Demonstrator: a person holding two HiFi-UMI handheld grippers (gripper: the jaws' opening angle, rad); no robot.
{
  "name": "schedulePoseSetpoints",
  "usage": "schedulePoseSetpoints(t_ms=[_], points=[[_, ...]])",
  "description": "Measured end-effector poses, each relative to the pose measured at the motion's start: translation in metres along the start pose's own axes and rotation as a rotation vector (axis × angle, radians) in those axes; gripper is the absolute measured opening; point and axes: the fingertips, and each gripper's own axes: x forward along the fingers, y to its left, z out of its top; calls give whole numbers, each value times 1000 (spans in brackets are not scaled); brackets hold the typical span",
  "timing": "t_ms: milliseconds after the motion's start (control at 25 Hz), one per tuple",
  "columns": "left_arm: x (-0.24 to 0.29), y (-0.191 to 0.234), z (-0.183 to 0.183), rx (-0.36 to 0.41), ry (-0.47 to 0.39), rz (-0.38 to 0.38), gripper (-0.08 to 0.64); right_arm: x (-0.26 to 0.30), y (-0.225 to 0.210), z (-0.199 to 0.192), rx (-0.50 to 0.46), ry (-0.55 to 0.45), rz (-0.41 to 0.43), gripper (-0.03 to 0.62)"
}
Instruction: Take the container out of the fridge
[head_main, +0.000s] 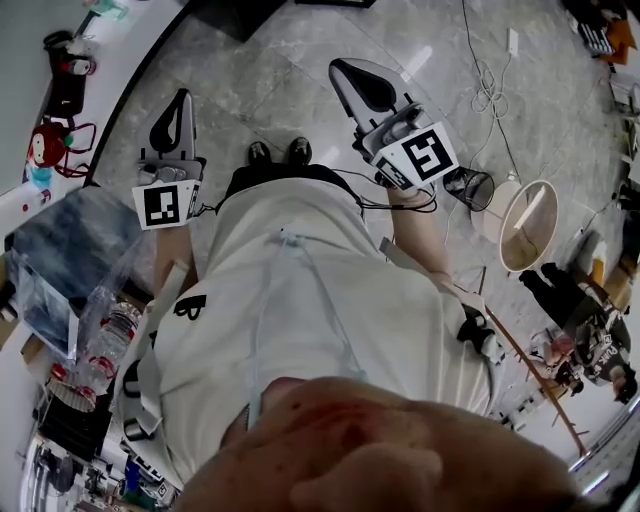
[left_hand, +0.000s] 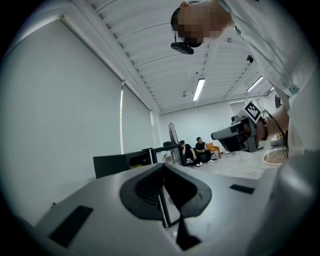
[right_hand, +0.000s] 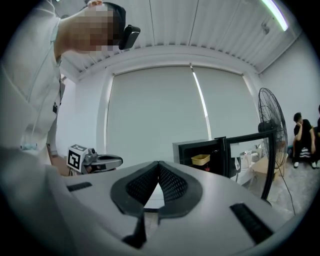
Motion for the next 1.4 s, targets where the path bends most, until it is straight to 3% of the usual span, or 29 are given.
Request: schedulePoseSetpoints(t_ms=[880,920,1040,1400], points=[[7,-9,-7,21,48,0,9,10,-10,-8,48,11,67,20],[6,-9,-8,19,48,0,9,10,-9,-9,49,11,67,31],[4,-9,-7,12,38,6,9,11,-7,-9,51,11,72,143],[8,-7,-2,15,14,2,9,13,-8,-7,46,16,72,197]])
